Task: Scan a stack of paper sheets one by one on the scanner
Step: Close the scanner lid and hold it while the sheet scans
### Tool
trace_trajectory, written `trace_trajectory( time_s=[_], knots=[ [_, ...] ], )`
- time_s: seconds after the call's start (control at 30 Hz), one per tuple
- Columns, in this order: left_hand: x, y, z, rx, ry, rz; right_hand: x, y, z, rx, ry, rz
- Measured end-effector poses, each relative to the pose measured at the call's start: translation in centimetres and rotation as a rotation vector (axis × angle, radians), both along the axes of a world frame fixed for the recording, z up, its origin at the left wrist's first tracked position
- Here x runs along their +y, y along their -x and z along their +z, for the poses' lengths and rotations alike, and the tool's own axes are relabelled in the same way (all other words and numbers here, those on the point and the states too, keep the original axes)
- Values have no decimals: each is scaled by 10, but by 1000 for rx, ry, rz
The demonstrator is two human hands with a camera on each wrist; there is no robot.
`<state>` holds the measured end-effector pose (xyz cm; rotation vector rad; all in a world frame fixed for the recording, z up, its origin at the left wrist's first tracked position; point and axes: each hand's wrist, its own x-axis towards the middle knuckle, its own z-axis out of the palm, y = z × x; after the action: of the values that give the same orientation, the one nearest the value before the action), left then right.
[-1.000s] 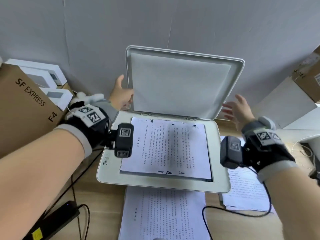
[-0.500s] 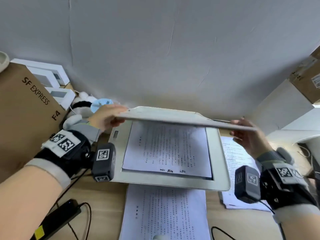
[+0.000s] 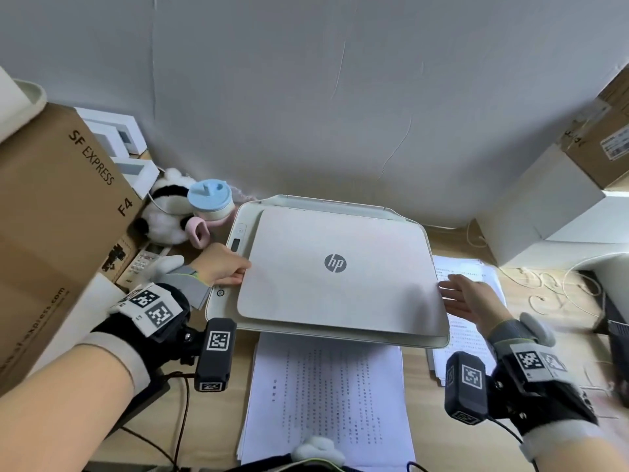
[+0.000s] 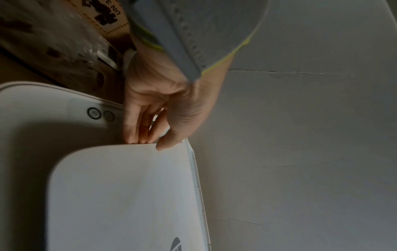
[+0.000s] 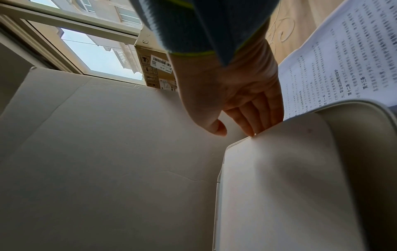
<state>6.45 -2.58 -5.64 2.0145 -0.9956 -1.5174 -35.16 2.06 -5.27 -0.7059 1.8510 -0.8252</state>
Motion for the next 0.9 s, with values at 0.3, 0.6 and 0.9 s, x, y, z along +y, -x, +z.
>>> trace_trajectory(
  time_s=[0.3,0.6,0.9],
  knots=[
    [7,-22,-16,-258,246,108,10,7,-13,193,81,-39],
    [-2,-37,-66,-177,120,140,17,-4,-44,182,-47,110],
    [0,-28,-57,-151,111,233,18,-2,-42,87,-54,45]
  ],
)
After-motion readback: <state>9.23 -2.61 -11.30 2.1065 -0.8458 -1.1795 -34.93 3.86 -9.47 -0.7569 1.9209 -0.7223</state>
